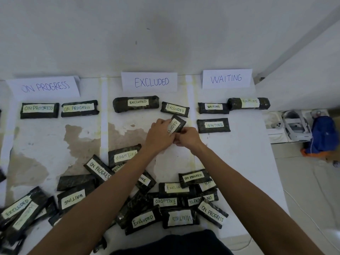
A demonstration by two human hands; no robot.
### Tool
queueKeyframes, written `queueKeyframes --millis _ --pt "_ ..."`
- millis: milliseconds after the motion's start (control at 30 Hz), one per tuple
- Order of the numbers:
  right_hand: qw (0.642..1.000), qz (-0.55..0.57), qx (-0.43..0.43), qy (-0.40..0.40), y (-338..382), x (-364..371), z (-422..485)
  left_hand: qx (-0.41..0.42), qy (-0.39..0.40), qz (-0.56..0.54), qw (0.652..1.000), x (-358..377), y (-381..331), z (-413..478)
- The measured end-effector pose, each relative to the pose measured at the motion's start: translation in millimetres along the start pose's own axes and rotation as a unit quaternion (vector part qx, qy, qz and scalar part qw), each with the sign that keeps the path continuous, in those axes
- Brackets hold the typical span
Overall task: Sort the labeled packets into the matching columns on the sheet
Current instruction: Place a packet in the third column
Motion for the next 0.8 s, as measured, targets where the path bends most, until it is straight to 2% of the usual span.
queueKeyframes --millis 133,300,567,800 --pt "0.998 -0.048 0.031 0.019 5.3 -7.8 5.2 0.055 -0.005 0.135 0.989 7.3 7.2 4.0" --pt "0.981 -0.19 0.02 0.04 15.6 -24.4 9.9 0.115 -0.014 0.205 0.972 10.9 8.4 15.5" --pt "0.972 -0.235 -0.015 0.03 17.7 -33.8 11.7 0.176 0.006 0.199 0.964 -10.9 9.6 35.9" --pt "0.963 -0.247 -0.094 0.058 18.3 -12.0 -12.3 0.131 0.012 0.14 0.981 -37.3 45.1 -7.6"
Point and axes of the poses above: each hand's wrist, its own z-axis towards the middle knuckle, its own x-axis out of the palm, y = z × x, the point moved 1 cm from there along z, towards the middle knuckle, and after that the axes turned 3 degrees about y, right-handed, at the moved point
